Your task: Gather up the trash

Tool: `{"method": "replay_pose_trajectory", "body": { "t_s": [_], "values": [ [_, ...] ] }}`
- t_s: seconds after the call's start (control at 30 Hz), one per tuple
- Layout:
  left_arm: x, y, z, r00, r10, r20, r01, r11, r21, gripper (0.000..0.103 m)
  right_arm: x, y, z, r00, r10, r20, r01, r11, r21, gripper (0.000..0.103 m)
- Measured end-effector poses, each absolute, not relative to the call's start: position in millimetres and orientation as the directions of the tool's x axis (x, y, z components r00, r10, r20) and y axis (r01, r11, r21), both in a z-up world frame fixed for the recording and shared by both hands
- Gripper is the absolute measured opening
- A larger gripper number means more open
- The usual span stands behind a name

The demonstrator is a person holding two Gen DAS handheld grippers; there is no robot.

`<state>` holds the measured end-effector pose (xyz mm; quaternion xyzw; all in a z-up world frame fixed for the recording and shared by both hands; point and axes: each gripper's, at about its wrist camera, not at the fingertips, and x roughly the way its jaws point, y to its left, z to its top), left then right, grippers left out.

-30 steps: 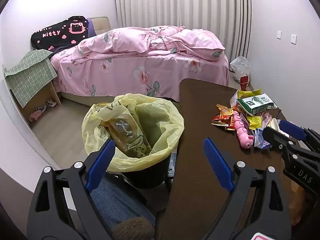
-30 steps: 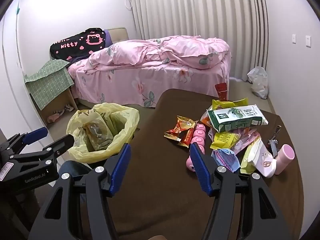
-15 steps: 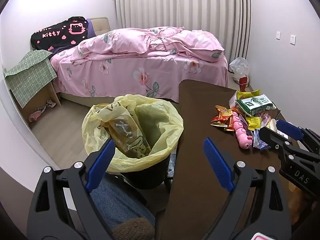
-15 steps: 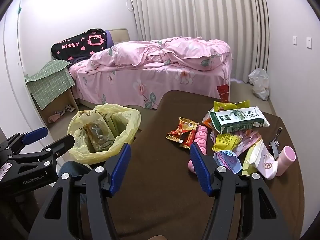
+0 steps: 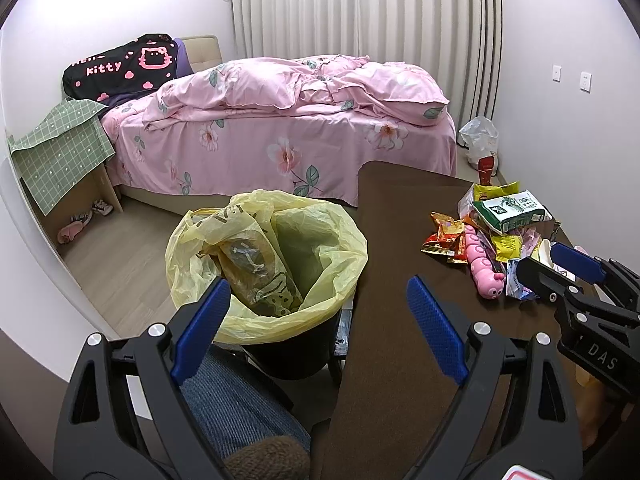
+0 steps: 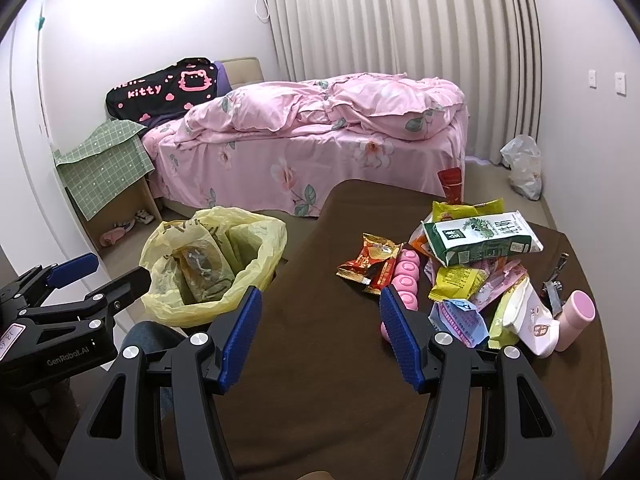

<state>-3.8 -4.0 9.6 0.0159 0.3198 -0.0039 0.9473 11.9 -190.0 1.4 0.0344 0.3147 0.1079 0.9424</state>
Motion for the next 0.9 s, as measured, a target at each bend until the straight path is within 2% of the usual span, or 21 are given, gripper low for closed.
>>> {"method": "replay_pose_trajectory", "body": {
  "t_s": [0.9],
  "values": [
    [-4, 8, 6, 0.797, 0.002, -0.604, 0.009, 1.000, 0.016, 0.085, 12, -191, -2, 0.774, 0.230, -0.590, -0.183, 0.973, 0.140, 0.058]
  ]
}}
